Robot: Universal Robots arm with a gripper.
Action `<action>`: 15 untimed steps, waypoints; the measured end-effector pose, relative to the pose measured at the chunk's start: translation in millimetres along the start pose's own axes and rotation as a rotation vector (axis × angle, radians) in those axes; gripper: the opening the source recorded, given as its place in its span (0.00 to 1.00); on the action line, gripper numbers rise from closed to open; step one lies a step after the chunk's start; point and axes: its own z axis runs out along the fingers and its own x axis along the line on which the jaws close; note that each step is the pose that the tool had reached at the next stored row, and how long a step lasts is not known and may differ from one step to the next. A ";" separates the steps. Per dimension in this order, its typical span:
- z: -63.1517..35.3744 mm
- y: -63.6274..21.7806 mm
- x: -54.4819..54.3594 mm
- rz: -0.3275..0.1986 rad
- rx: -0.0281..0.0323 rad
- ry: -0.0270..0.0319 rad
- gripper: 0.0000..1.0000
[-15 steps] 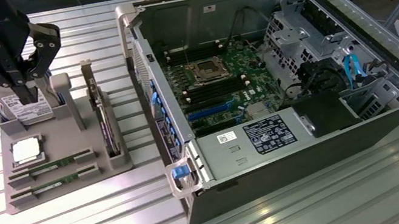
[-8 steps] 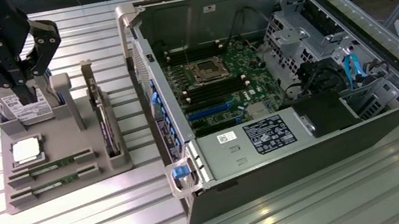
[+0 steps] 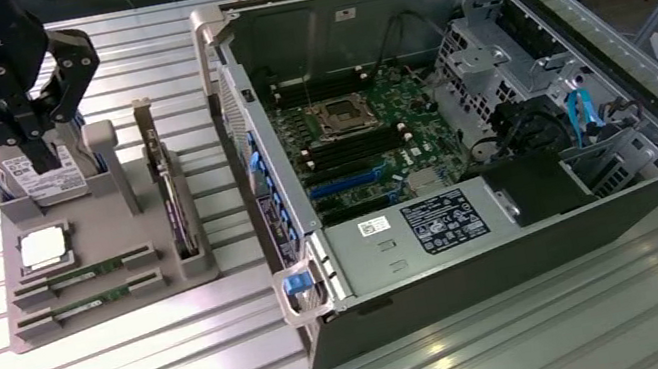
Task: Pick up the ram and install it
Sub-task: 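Pick up the ram and move it above insertion slot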
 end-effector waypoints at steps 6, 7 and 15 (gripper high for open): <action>0.0 -0.1 0.0 -0.065 0.0000 0.0051 0.10; 0.0 -0.1 0.0 -0.074 -0.0003 0.0057 0.10; 0.0 -0.1 0.0 -0.149 -0.0022 0.0116 0.10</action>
